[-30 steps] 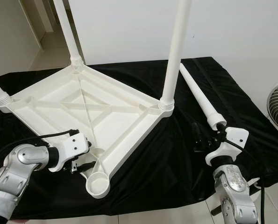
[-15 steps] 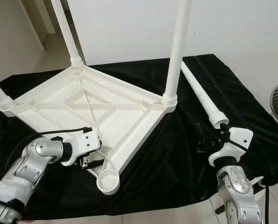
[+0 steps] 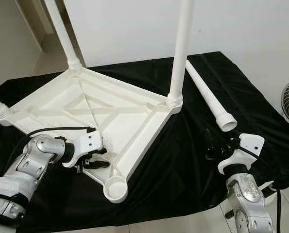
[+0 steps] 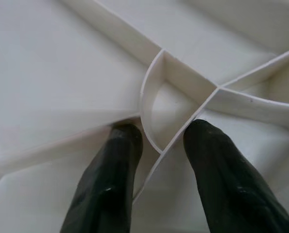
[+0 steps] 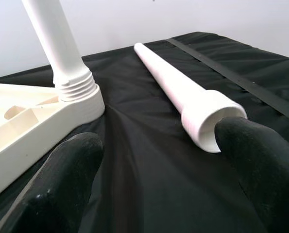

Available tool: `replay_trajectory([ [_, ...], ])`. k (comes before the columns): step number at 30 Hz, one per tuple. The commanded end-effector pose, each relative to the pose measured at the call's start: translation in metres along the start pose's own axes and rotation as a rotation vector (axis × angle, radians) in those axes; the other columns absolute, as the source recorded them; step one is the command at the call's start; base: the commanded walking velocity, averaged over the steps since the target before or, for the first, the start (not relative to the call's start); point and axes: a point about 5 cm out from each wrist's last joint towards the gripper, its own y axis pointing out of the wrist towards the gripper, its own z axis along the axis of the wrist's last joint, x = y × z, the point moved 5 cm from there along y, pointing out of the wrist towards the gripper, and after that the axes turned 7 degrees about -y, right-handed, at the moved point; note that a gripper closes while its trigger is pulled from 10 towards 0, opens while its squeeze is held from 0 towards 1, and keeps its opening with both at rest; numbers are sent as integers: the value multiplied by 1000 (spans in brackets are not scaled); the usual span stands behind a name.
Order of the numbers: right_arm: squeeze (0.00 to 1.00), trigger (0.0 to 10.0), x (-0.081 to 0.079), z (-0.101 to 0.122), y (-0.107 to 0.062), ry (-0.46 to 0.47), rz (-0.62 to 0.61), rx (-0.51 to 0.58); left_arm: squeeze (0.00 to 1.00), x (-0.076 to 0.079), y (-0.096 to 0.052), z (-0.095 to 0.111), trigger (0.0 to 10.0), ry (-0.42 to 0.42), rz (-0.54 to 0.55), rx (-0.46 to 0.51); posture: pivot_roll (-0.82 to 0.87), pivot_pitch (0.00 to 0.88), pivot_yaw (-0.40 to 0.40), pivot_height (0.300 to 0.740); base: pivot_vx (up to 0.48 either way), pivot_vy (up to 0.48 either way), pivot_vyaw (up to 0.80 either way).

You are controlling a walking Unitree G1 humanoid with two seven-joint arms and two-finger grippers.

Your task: Building children table

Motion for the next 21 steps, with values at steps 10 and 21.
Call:
replay_trajectory([
  [10,0,10000,-3,2,0,6,-1,-1,0,3,28,36,0,-52,7,177,-85,132,104,740,0,0,0],
  [21,0,10000,-6,3,2,8,4,3,0,-3,66,83,0,-80,98,326,-91,134,100,740,0,0,0],
])
